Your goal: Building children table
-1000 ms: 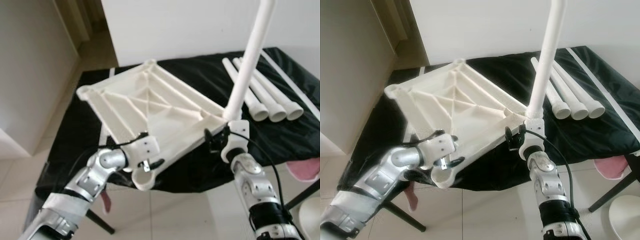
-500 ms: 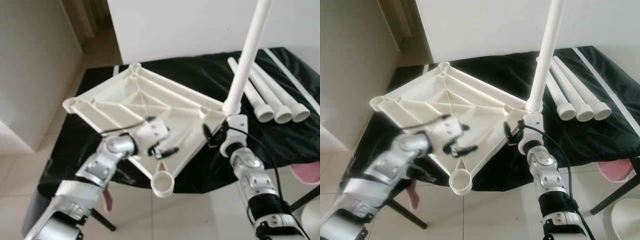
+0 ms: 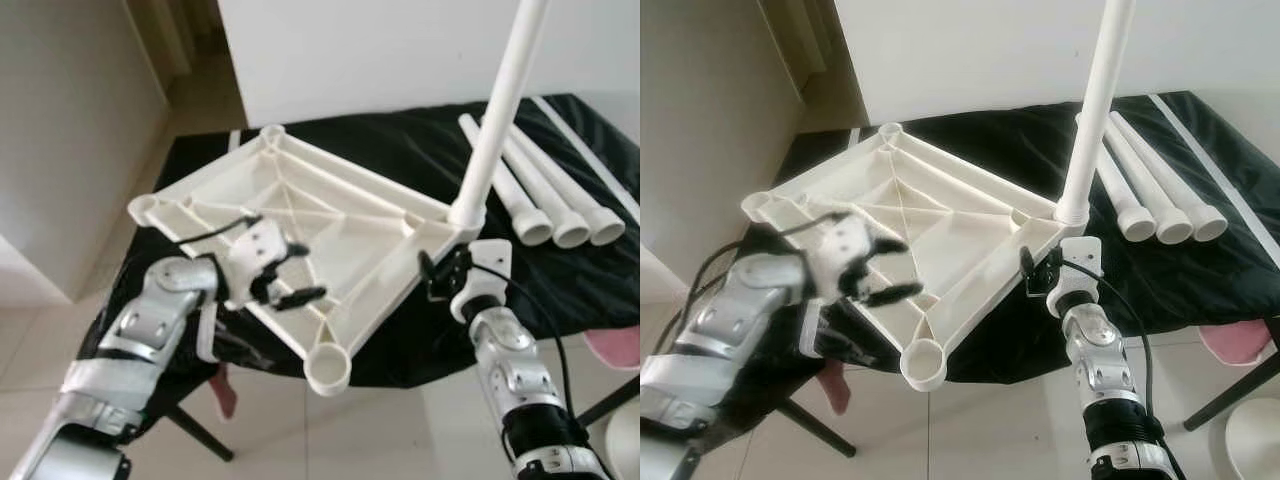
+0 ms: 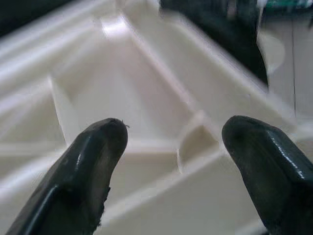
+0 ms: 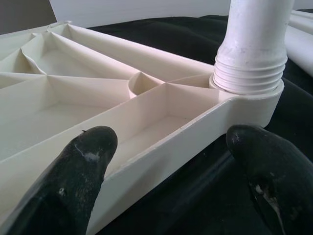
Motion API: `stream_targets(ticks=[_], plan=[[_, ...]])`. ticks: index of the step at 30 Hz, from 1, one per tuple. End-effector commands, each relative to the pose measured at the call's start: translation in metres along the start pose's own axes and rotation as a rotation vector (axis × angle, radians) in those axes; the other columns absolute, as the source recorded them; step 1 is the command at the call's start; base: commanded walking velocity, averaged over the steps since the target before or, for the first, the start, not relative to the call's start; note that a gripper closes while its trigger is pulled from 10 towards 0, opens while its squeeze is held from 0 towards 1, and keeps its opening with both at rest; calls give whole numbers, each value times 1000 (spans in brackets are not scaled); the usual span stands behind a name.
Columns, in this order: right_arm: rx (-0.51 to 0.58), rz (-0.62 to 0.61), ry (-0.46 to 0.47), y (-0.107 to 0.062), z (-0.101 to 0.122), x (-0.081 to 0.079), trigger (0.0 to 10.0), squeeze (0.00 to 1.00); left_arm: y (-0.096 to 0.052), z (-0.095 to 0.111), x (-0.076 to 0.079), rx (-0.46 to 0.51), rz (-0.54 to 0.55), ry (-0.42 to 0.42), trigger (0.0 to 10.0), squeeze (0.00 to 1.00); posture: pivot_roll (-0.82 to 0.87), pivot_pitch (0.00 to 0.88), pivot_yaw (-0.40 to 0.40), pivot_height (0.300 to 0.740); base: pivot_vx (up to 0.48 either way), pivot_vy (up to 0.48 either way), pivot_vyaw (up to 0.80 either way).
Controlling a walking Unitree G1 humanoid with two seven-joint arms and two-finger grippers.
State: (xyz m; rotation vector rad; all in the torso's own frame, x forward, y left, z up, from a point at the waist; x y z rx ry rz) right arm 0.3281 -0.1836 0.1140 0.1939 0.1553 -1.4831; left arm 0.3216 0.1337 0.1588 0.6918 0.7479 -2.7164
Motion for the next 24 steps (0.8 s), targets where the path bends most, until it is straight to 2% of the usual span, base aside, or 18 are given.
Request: stream_targets(ticks=[1, 3, 4, 7, 12, 15, 20, 24], plan=[[-3, 7, 9, -1, -2, -3, 10000, 0, -2, -11, 0, -74, -22, 3, 10000, 0, -76, 0, 81, 740, 0, 0, 0], [-1, 7, 10, 0, -1, -4, 10000, 0, -1, -19, -6, -137, 12, -5, 10000, 0, -77, 0, 82, 740, 0, 0, 0], [-1, 7, 10, 0, -1, -4, 10000, 0, -1, -19, -6, -137, 12, -5, 10000, 0, -77, 0, 82, 740, 0, 0, 0], [9, 12, 12, 3, 1, -8, 10000, 0, 6, -29, -20, -235, 112, 14, 10000, 0, -80, 0, 83, 740, 0, 0, 0], [15, 14, 12, 5, 3, -10, 10000, 0, 9, -29, -28, -256, 162, 24, 10000, 0, -91, 0, 89, 740, 0, 0, 0], [19, 13, 12, 5, 4, -11, 10000, 0, 10, -30, -32, -275, 156, 59, 10000, 0, -94, 0, 92, 740, 0, 0, 0], [21, 11, 10, 5, 5, -10, 10000, 0, 12, -30, -33, -289, 142, 72, 10000, 0, -96, 0, 93, 740, 0, 0, 0], [23, 1, 5, 4, 6, -6, 10000, 0, 19, -33, -36, -348, 117, 119, 10000, 0, -99, 0, 95, 740, 0, 0, 0]])
Point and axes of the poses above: a point about 5 cm out from each wrist's last joint towards the gripper, its own y axis pointing out of the wrist towards the gripper, its own z axis along the axis of the wrist's last joint, x = y × z, the point moved 1 cm from there along y, pointing out of the wrist towards the gripper, and after that the axes turned 13 degrees about y, right-handed, at the moved point
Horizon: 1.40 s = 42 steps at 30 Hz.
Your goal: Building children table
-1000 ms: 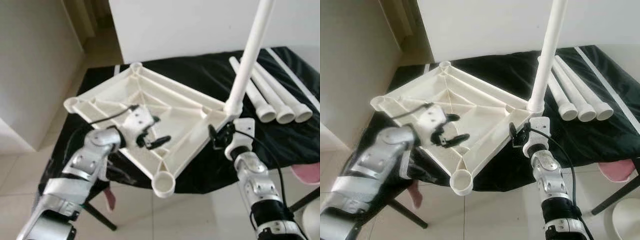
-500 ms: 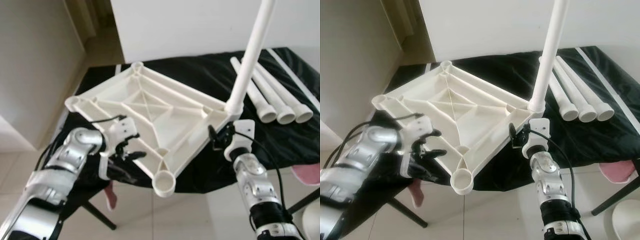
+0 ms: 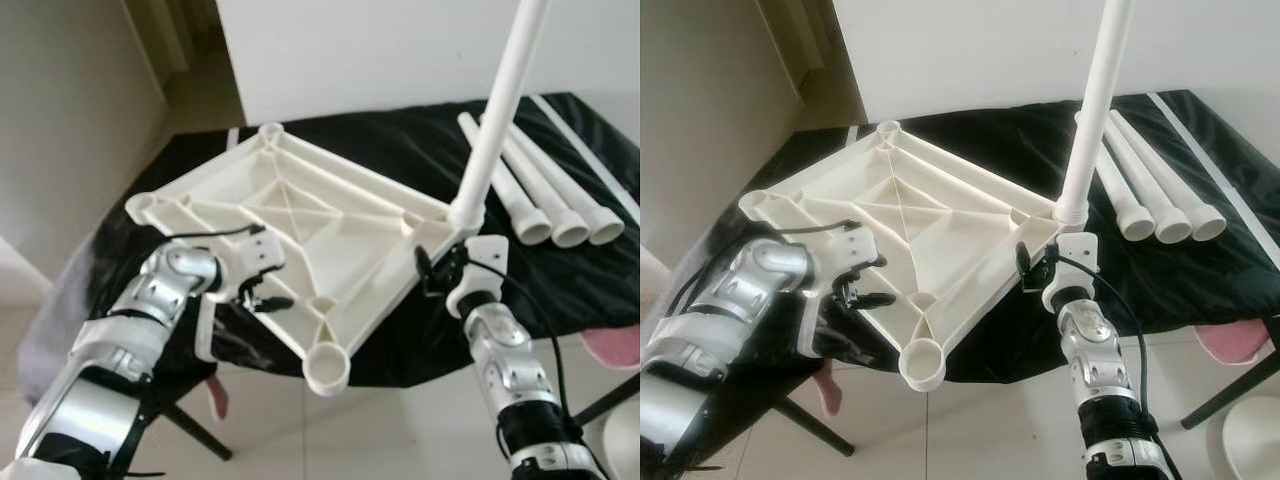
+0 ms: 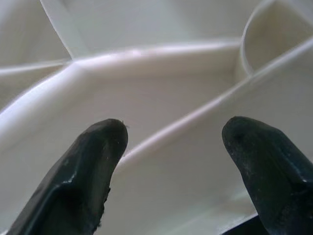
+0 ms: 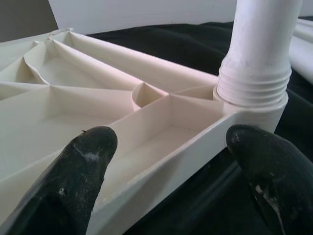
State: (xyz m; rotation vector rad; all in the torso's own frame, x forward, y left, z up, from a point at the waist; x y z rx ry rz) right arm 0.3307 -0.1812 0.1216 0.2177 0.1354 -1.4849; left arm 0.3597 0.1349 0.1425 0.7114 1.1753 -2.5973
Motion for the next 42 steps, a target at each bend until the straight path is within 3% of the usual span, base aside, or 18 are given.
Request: stream_targets(ticks=[1, 4, 10, 18, 21, 25, 29, 33, 37, 42], plan=[[-3, -2, 3, 1, 0, -1, 10000, 0, 3, -7, -11, -103, 193, 33, 10000, 0, -102, 0, 96, 740, 0, 0, 0], [-2, -3, 3, 1, 1, -1, 10000, 0, 5, -8, -11, -129, 181, 61, 10000, 0, -102, 0, 96, 740, 0, 0, 0], [2, -4, 0, 2, 3, -1, 10000, 0, 15, 1, -19, -193, 145, 201, 10000, 0, -103, 0, 99, 740, 0, 0, 0], [4, -10, 1, 1, 2, -1, 10000, 0, 23, 4, -20, -210, 94, 135, 10000, 0, -107, 7, 114, 740, 0, 0, 0], [4, -13, 1, 0, 2, -1, 10000, 0, 23, 2, -21, -226, 90, 98, 10000, 0, -107, 10, 120, 740, 0, 0, 0], [7, -21, 5, -1, 1, -1, 10000, 0, 23, -4, -24, -295, 94, -90, 10000, 0, -109, 15, 132, 740, 0, 0, 0], [8, -29, 8, -2, 1, -1, 10000, 0, 22, -5, -29, -312, 148, -123, 10000, 0, -109, 17, 139, 740, 0, 0, 0], [8, -35, 11, -3, 0, 0, 10000, 0, 21, -3, -33, -309, 196, -171, 10000, 0, -108, 18, 141, 740, 0, 0, 0], [9, -38, 17, -3, -1, -2, 10000, 0, 27, 1, -34, -278, 255, -309, 10000, 0, -109, 16, 146, 740, 0, 0, 0], [11, -41, 21, -3, -2, -2, 10000, 0, 32, -2, -26, -247, 246, -435, 10000, 0, -110, 14, 148, 740, 0, 0, 0]])
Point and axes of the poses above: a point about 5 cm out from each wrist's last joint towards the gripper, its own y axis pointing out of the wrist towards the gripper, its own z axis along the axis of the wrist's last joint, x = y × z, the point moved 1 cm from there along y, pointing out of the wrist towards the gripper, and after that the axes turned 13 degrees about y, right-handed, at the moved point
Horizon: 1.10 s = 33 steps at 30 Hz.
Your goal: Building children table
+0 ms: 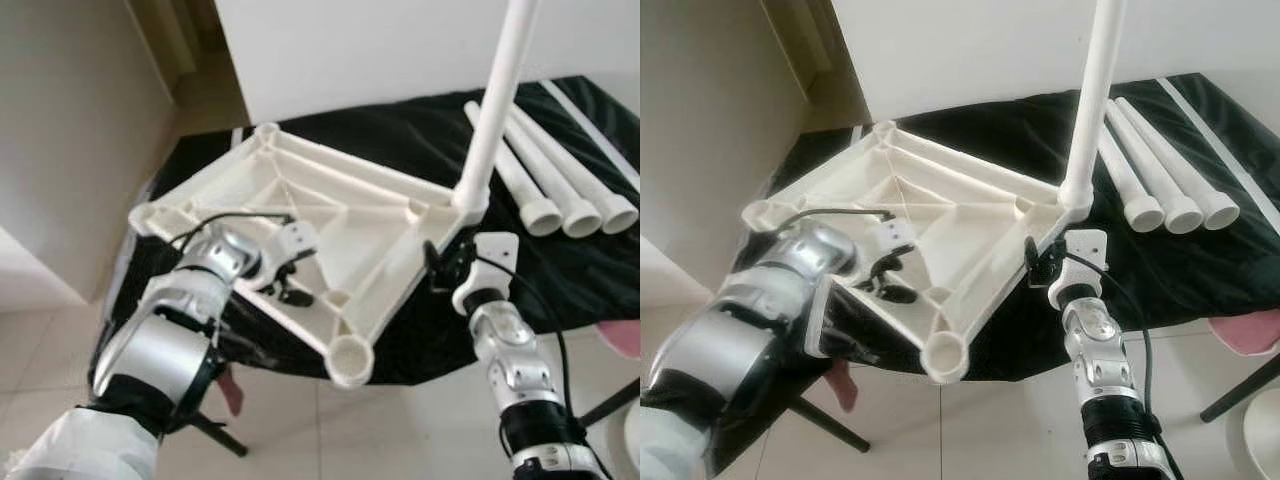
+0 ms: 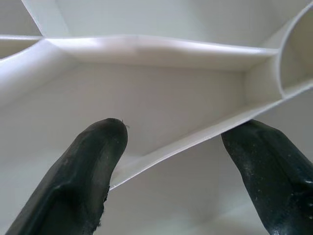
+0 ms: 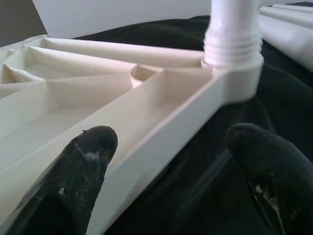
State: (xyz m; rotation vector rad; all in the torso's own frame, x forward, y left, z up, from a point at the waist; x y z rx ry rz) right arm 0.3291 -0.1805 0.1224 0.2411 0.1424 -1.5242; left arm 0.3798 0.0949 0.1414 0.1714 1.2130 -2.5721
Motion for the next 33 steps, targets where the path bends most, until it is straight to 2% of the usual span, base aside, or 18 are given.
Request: stream_targets(ticks=[1, 5, 12, 13, 16, 19, 24, 28, 31, 33], plan=[[-4, -2, 4, -2, -3, -1, 10000, 0, -1, -20, -16, -93, 339, -106, 10000, 0, -110, 14, 148, 740, 0, 0, 0], [-6, -1, 4, -1, -3, -2, 10000, 0, -5, -29, -16, -106, 352, -147, 10000, 0, -104, 7, 146, 740, 0, 0, 0], [-5, 4, 4, 1, -3, -3, 10000, 0, -10, -34, -18, -120, 367, -164, 10000, 0, -98, 0, 143, 740, 0, 0, 0], [25, -2, -9, 3, 1, -5, 10000, 0, -9, -26, -16, -67, 344, -175, 10000, 0, -96, 0, 142, 740, 0, 0, 0], [47, -15, -15, 4, 4, -4, 10000, 0, -8, -20, -14, -28, 322, -188, 10000, 0, -96, 0, 142, 740, 0, 0, 0], [81, -67, -16, 5, 10, 2, 10000, 0, -7, -10, -12, 52, 308, -251, 10000, 0, -99, 0, 145, 740, 0, 0, 0], [62, -90, 10, 6, 8, 6, 10000, 0, -3, -17, -9, 5, 328, -236, 10000, 0, -96, 0, 138, 740, 0, 0, 0], [53, -84, 22, 6, 3, 1, 10000, 0, -8, -7, -2, 68, 266, -122, 10000, 0, -91, 0, 133, 740, 0, 0, 0], [59, -93, 27, 6, 3, 0, 10000, 0, -13, -2, 1, 120, 237, -85, 10000, 0, -91, 0, 132, 740, 0, 0, 0], [73, -143, 36, 6, 3, 4, 10000, 0, -26, 9, 9, 274, 162, 10, 10000, 0, -91, 0, 132, 740, 0, 0, 0]])
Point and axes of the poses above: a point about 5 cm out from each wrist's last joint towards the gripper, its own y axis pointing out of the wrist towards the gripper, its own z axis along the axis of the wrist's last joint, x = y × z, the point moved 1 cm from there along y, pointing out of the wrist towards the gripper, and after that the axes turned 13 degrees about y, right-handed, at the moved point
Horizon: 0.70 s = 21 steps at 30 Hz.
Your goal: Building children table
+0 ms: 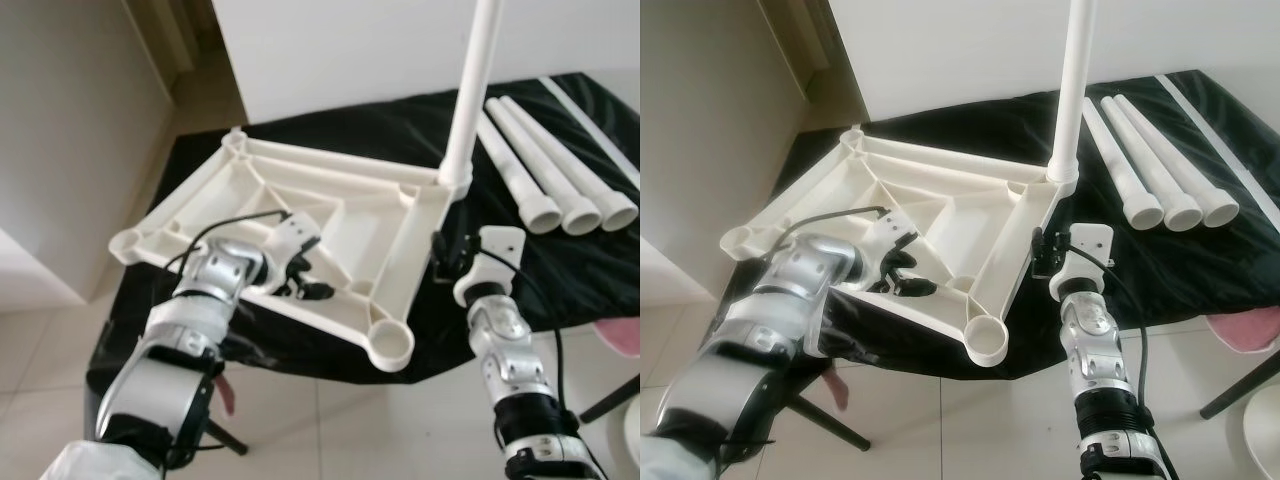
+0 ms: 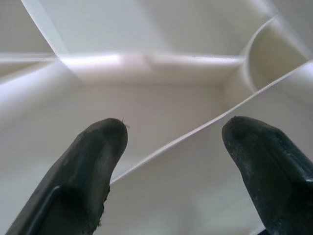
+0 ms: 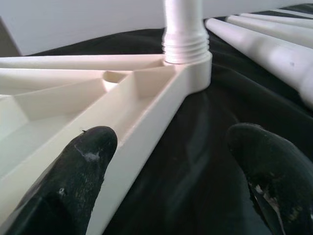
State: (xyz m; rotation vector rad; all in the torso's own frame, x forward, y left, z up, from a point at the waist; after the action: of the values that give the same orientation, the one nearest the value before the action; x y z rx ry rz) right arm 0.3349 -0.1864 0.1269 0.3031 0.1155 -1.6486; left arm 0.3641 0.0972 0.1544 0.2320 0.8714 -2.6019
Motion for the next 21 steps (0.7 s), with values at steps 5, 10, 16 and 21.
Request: stream_targets(ticks=[5, 10, 16, 21], plan=[[11, -78, 18, -2, -4, 5, 10000, 0, -21, 12, 1, 145, 24, 132, 10000, 0, -89, 0, 125, 740, 0, 0, 0], [35, -183, 13, -4, -3, 21, 10000, 0, -43, 21, 11, 296, -14, 138, 10000, 0, -87, 0, 119, 740, 0, 0, 0], [55, -252, 2, -6, -1, 31, 10000, 0, -52, 18, 30, 319, -85, 164, 10000, 0, -81, 0, 108, 740, 0, 0, 0], [53, -293, -19, -5, -1, 35, 10000, 0, -54, 9, 58, 325, -208, 225, 10000, 0, -76, 0, 96, 740, 0, 0, 0]])
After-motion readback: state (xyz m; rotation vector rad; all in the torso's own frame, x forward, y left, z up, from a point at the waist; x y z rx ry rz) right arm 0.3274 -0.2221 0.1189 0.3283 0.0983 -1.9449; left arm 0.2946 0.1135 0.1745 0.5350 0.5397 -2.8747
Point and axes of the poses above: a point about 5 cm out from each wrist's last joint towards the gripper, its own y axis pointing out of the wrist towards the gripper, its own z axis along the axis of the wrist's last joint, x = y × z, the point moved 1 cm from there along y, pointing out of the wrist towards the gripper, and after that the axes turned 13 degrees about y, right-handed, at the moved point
